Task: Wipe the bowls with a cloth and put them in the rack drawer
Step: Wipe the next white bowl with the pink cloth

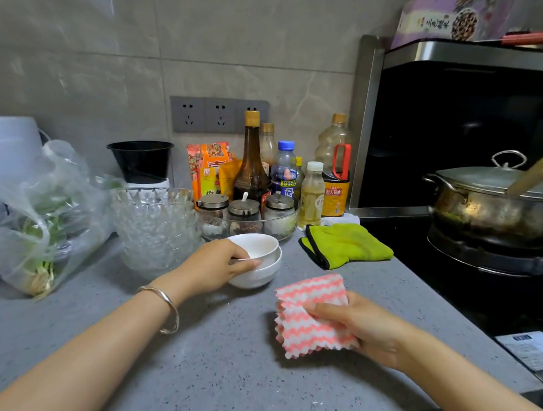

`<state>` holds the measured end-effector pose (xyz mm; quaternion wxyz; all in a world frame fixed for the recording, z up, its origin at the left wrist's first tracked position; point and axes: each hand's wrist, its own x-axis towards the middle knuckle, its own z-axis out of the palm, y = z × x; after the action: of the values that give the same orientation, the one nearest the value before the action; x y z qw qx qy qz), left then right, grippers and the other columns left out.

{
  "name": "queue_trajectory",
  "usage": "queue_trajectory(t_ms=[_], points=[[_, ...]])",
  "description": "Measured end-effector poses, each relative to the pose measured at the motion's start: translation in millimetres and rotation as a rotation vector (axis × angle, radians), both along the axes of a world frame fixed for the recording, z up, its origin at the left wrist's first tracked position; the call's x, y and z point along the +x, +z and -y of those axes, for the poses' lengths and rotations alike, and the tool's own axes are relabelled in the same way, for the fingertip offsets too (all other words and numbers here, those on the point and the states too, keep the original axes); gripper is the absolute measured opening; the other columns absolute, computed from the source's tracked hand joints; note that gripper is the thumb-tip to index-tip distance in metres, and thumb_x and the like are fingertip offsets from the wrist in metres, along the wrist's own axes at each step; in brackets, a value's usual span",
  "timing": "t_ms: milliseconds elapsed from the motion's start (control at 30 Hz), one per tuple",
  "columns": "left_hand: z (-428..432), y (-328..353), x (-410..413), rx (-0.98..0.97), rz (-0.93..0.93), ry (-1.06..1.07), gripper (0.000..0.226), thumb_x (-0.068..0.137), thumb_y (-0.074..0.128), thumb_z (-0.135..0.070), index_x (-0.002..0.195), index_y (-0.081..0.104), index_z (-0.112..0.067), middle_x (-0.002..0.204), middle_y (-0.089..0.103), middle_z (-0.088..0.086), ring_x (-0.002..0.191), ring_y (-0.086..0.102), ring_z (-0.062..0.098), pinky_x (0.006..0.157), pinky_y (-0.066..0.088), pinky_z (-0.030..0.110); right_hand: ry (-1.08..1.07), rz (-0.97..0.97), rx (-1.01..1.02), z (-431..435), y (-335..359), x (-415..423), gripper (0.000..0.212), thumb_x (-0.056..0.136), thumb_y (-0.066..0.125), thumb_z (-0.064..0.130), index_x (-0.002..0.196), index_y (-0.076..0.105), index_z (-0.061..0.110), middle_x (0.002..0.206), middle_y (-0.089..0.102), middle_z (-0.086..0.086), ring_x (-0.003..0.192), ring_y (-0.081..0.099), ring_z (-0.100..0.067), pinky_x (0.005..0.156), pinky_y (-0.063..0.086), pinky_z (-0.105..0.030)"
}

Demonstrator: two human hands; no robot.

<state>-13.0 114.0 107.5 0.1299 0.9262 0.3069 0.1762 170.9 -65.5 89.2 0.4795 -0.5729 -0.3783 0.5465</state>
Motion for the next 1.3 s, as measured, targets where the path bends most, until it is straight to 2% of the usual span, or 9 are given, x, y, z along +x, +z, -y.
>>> queue_trajectory(t_ms=[200, 467, 567, 667, 833, 900, 1033, 1133, 1300], points=[[-2, 2, 4, 0.091, 0.026, 0.017, 0.045, 0.096, 0.051, -0.043, 0.064, 0.053, -0.011, 0.061, 0.049, 0.005, 0.058, 0.042, 0.016, 0.058, 0.027, 0.034, -0.01, -0.024, 0.012, 3, 2, 2, 0.014, 0.089, 0.062, 0.008, 0.1, 0.067, 0.003, 0.098, 0.074, -0.014, 0.074, 0.072, -0.016, 0.066, 0.058, -0.023], [35, 35, 2, 0.076, 0.76, 0.031, 0.064, 0.089, 0.04, -0.058, 0.082, 0.062, 0.001, 0.077, 0.059, 0.022, 0.073, 0.052, 0.035, 0.059, 0.035, 0.04, -0.141, -0.156, 0.153, 17, 20, 15, 0.034, 0.077, 0.063, 0.025, 0.104, 0.067, 0.006, 0.096, 0.075, -0.01, 0.075, 0.072, -0.017, 0.063, 0.057, -0.024], [78, 39, 8, 0.013, 0.824, -0.01, 0.064, 0.089, 0.043, -0.056, 0.088, 0.064, 0.005, 0.082, 0.061, 0.022, 0.074, 0.052, 0.028, 0.061, 0.036, 0.032, -0.195, -0.141, 0.306, 25, 32, 19, 0.052, 0.073, 0.059, 0.04, 0.118, 0.063, 0.014, 0.105, 0.073, -0.006, 0.095, 0.071, -0.02, 0.085, 0.054, -0.034], [118, 28, 20, -0.28, 0.944, -0.005, 0.037, 0.09, 0.054, -0.05, 0.083, 0.072, -0.019, 0.08, 0.071, -0.003, 0.07, 0.057, 0.004, 0.067, 0.045, 0.022, -0.247, 0.028, 0.477, 31, 45, 8, 0.05, 0.076, 0.058, 0.047, 0.119, 0.063, 0.023, 0.108, 0.072, 0.004, 0.098, 0.068, -0.014, 0.094, 0.05, -0.04], [163, 10, 37, -0.436, 1.103, 0.042, 0.042, 0.093, 0.049, -0.045, 0.086, 0.07, -0.008, 0.082, 0.071, 0.004, 0.076, 0.06, 0.01, 0.073, 0.047, 0.031, -0.121, 0.47, 0.528, 42, 37, -21, 0.067, 0.069, 0.039, 0.09, 0.119, 0.057, 0.048, 0.135, 0.056, 0.014, 0.101, 0.055, 0.0, 0.096, 0.045, -0.027], [176, 7, 36, -0.506, 1.171, 0.111, 0.052, 0.087, 0.041, -0.049, 0.084, 0.069, -0.004, 0.078, 0.071, 0.003, 0.075, 0.061, 0.013, 0.071, 0.048, 0.032, -0.126, 0.486, 0.648, 60, 37, -29, 0.071, 0.076, 0.03, 0.084, 0.13, 0.053, 0.044, 0.136, 0.052, 0.023, 0.101, 0.052, 0.01, 0.083, 0.041, -0.01], [204, 5, 36, -0.512, 1.224, 0.28, 0.069, 0.079, 0.031, -0.059, 0.076, 0.065, 0.001, 0.067, 0.071, 0.003, 0.068, 0.063, 0.012, 0.061, 0.051, 0.029, -0.207, 0.685, 0.725, 81, 41, -24, 0.039, 0.091, 0.038, 0.055, 0.119, 0.061, 0.039, 0.11, 0.064, 0.022, 0.087, 0.059, 0.005, 0.068, 0.042, -0.016], [222, 4, 38, -0.443, 1.216, 0.315, 0.081, 0.086, 0.029, -0.062, 0.076, 0.06, 0.012, 0.07, 0.068, 0.022, 0.061, 0.058, 0.017, 0.059, 0.049, 0.044, -0.163, 0.683, 0.725, 85, 40, -34, 0.039, 0.092, 0.042, 0.051, 0.128, 0.053, 0.039, 0.122, 0.058, 0.025, 0.115, 0.053, 0.005, 0.091, 0.045, -0.022], [246, -3, 34, -0.32, 1.254, 0.393, 0.088, 0.087, 0.024, -0.072, 0.062, 0.058, 0.005, 0.052, 0.057, 0.015, 0.048, 0.047, 0.012, 0.048, 0.038, 0.039, -0.252, 0.864, 0.847, 103, 21, -64, 0.046, 0.097, 0.032, 0.048, 0.14, 0.044, 0.039, 0.145, 0.039, 0.025, 0.14, 0.027, 0.002, 0.114, 0.03, -0.033]])
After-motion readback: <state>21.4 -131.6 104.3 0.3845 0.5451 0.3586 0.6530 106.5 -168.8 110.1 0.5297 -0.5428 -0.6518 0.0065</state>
